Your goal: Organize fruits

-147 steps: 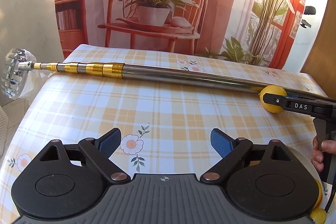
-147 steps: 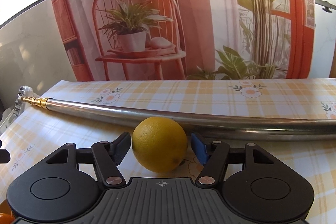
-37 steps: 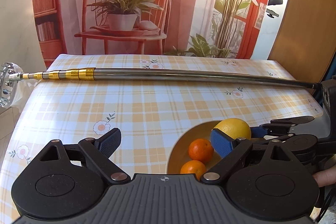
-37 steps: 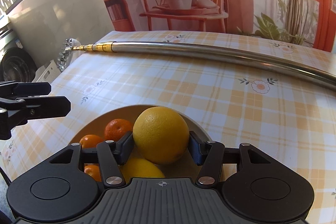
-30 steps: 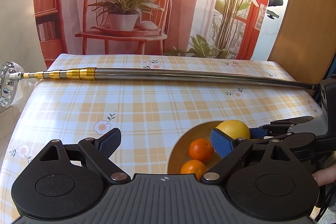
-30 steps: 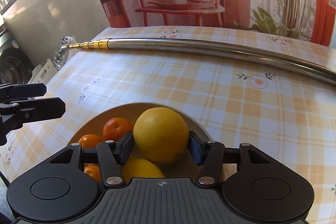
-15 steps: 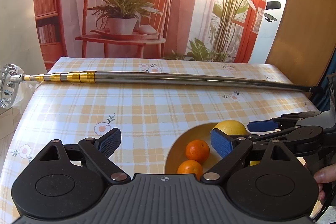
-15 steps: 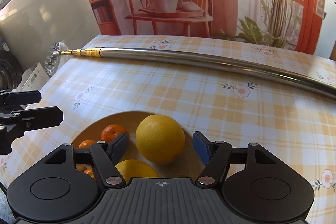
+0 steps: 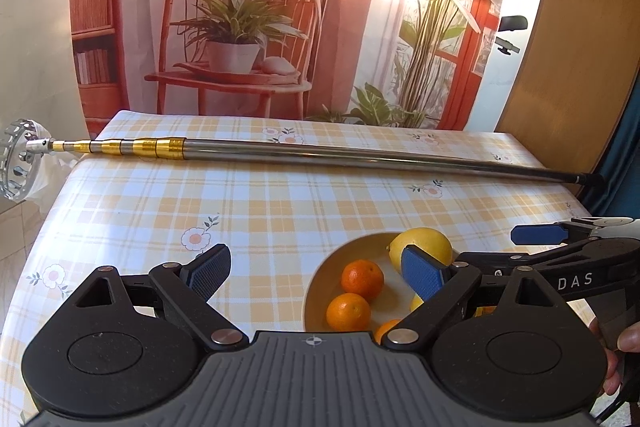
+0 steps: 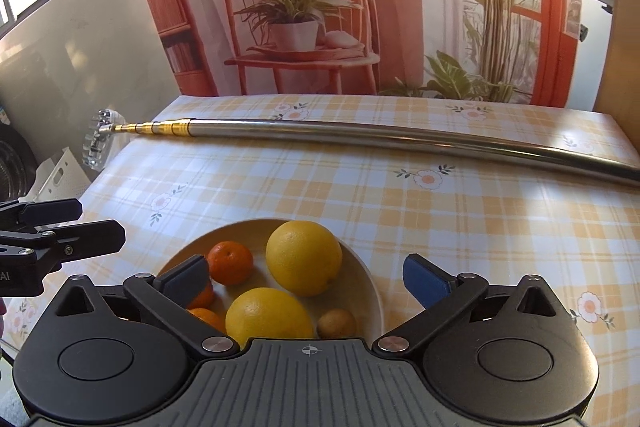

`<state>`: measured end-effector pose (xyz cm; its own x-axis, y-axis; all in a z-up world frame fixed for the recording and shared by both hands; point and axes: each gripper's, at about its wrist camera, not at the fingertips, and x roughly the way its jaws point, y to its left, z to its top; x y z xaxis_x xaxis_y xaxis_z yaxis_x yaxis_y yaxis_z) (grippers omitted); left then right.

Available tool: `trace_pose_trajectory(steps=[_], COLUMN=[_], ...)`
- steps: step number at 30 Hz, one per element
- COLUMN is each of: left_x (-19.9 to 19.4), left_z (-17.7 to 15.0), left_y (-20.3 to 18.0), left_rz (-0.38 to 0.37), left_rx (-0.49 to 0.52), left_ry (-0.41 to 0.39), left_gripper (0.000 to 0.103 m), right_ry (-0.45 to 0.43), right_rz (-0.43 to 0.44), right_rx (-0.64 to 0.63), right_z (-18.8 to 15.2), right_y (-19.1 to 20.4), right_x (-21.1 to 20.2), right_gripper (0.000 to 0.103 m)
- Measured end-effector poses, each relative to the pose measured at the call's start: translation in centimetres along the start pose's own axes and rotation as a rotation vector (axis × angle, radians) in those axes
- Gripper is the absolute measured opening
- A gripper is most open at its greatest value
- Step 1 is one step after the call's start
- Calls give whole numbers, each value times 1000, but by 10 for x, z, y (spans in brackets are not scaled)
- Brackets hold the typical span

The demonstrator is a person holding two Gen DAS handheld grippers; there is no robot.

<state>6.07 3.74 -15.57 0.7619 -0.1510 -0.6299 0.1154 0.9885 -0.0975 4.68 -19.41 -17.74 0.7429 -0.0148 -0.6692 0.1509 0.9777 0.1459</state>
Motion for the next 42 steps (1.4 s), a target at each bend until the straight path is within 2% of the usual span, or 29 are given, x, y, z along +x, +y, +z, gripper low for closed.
trace_pose_trajectory(steps=[8,21,27,34,42], left_x=[-27,-110,-138,-154,-160], left_z=[3,39,53,60,57], left_y=[-4,-30,-43,-52,-60], left_rz=[-16,-44,-29,-50,-35], left_rx=[18,85,105,116,153], left_ry=[-60,-296,-397,-447,-476], left_gripper=[94,99,103,103,103], right_ry=[-78,-367,-457,-519,-531], right_rz=[-29,-64,-87,-126,-121], right_rx=[14,-10,-47,-82,-48], right_z=[1,32,41,43,44], right_y=[9,29,36,45,41], right_x=[-42,-148,-179,-197,-198], right_gripper=[103,103,103,103,103])
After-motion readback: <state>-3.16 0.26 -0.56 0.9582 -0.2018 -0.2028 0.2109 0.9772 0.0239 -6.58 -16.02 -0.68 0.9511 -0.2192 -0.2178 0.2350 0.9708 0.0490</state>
